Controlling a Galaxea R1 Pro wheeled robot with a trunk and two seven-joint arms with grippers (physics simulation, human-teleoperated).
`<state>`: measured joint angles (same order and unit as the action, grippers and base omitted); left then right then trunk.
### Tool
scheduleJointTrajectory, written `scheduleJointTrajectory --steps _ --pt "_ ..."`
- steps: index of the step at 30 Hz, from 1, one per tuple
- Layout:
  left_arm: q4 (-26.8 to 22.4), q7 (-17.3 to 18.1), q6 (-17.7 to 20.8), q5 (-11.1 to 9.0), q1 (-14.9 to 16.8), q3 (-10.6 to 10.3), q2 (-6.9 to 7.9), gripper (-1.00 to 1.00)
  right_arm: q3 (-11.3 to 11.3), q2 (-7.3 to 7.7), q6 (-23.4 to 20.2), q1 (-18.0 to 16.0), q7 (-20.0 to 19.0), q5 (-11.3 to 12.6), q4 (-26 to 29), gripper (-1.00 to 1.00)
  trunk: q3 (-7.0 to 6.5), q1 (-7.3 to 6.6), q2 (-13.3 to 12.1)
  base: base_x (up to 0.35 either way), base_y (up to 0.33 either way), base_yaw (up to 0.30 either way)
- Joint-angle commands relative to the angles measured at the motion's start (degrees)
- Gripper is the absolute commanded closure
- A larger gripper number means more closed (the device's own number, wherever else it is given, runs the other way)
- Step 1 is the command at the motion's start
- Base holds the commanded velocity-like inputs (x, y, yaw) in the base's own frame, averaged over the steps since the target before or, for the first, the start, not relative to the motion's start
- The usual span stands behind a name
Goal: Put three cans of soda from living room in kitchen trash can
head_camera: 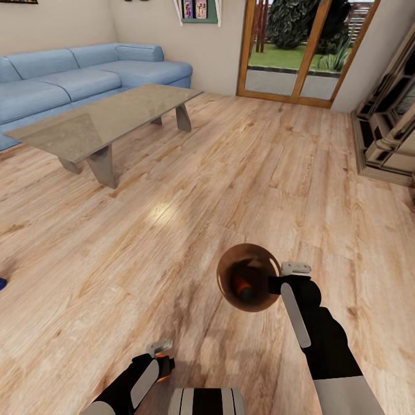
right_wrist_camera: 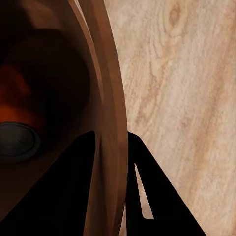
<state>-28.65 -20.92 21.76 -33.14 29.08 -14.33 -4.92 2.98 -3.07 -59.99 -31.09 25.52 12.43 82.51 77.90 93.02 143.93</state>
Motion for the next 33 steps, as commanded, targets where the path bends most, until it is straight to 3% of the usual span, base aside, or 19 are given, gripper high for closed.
scheduleJointTrajectory --steps 1,6,10,33 --pt "0.00 0.00 -0.02 0.00 0.00 0.00 0.00 -1.00 0.00 -0.01 -0.01 0.01 -0.30 0.33 0.02 1.00 0.00 -0.01 0.00 0.000 0.000 0.000" --pt "0.00 0.01 -0.05 0.00 0.01 0.00 0.00 -1.00 0.00 -0.03 -0.01 0.00 -0.30 0.34 0.02 1.00 0.00 -0.01 0.00 0.000 0.000 0.000" --pt "0.00 0.01 -0.05 0.00 0.01 0.00 0.00 -1.00 0.00 -0.08 -0.01 0.02 -0.30 0.32 0.02 1.00 0.88 0.10 0.06 0.000 0.000 0.000" --pt "0.00 0.05 -0.05 -0.03 0.01 0.00 0.00 -1.00 0.00 -0.08 -0.01 0.05 -0.30 0.32 0.02 1.00 0.88 0.10 0.06 0.000 0.000 0.000"
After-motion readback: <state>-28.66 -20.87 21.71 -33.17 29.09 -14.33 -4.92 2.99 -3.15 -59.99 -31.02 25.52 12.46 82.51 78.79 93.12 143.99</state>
